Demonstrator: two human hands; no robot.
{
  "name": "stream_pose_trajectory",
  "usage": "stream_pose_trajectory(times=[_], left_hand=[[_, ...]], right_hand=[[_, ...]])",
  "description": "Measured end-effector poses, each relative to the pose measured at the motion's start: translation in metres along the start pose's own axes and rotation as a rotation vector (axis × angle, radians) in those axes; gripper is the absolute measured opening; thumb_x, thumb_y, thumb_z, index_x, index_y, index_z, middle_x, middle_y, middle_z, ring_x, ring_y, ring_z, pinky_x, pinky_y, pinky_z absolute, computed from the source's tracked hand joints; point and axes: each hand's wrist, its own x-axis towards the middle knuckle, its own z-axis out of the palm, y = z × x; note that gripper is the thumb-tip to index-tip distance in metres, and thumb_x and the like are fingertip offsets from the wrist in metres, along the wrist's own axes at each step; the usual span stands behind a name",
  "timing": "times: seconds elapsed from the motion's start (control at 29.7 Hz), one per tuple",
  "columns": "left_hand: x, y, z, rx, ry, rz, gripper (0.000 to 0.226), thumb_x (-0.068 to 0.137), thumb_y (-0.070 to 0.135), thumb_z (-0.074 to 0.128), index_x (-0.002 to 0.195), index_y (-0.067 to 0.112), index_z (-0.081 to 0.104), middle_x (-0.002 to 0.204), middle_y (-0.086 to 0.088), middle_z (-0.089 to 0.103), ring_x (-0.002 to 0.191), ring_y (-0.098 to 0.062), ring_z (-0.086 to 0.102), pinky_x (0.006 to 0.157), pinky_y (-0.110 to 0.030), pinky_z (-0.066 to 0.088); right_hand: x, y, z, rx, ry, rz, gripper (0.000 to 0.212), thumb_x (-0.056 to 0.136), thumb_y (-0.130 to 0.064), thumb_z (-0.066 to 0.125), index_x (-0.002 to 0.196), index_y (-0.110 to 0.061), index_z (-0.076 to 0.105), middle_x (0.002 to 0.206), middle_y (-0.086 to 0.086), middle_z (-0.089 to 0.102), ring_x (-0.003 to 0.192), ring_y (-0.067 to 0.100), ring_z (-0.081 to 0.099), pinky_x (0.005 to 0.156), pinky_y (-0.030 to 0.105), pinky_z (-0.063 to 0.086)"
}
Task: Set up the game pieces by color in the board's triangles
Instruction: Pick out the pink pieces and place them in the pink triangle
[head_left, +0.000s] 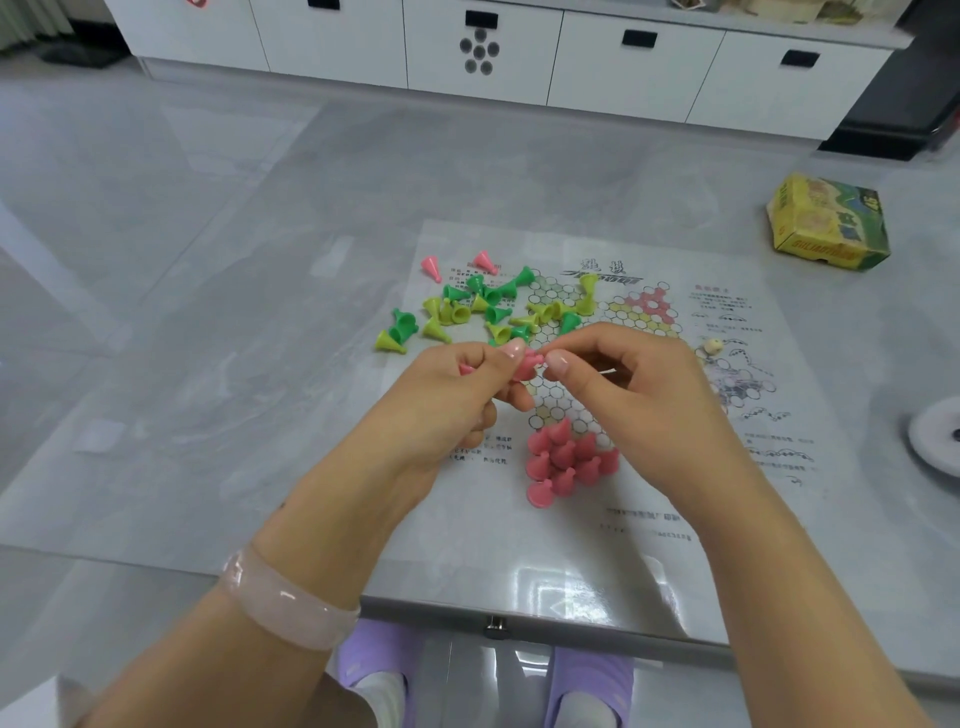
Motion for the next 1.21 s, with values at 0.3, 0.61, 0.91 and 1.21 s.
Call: stream_pose_trajectory(times=[0.3, 0.61, 0.91, 1.21], left_hand=[[0.002, -0.002, -0.001, 0.026, -0.018, -0.009, 0.025, 0.092, 0.029, 0.05, 0.078, 0.012, 0.062, 0.06, 0.003, 0.057, 0.036, -0.003, 0.029, 0.034, -0.012, 0.024], [0.004, -0.003, -0.001, -0.073, 0.095, -0.086, 0.012, 0.088, 0.021, 0.059, 0.083, 0.012, 0.053, 0.074, -0.003, 0.051, 0.048, -0.007, 0.036, 0.036, -0.014, 0.032], [0.007, 0.003, -0.01, -0.357, 0.171, -0.156, 0.01, 0.09, 0.004, 0.043, 0.087, 0.006, 0.053, 0.071, -0.008, 0.054, 0.054, -0.015, 0.049, 0.044, -0.019, 0.047], [0.011, 0.002, -0.012, -0.348, 0.168, -0.133, 0.025, 0.09, -0.006, 0.033, 0.104, 0.002, 0.054, 0.092, -0.012, 0.061, 0.074, -0.017, 0.061, 0.055, -0.017, 0.055]], right_hand=[[0.0, -0.002, 0.004, 0.029, -0.002, 0.039, 0.011, 0.085, -0.014, 0.062, 0.079, -0.02, 0.069, 0.081, -0.002, 0.069, 0.06, 0.023, 0.067, 0.055, 0.033, 0.055], [0.007, 0.009, 0.001, -0.102, 0.091, 0.049, 0.021, 0.084, -0.017, 0.063, 0.064, -0.026, 0.066, 0.071, -0.015, 0.069, 0.064, 0.01, 0.062, 0.061, 0.024, 0.051], [0.009, 0.017, 0.005, -0.245, 0.014, 0.217, 0.013, 0.083, -0.008, 0.061, 0.072, -0.009, 0.067, 0.07, -0.006, 0.058, 0.038, 0.003, 0.057, 0.032, 0.017, 0.042], [0.009, 0.018, 0.008, -0.303, -0.01, 0.2, 0.013, 0.084, -0.008, 0.06, 0.073, -0.01, 0.066, 0.065, -0.012, 0.053, 0.039, -0.007, 0.053, 0.03, 0.01, 0.035]])
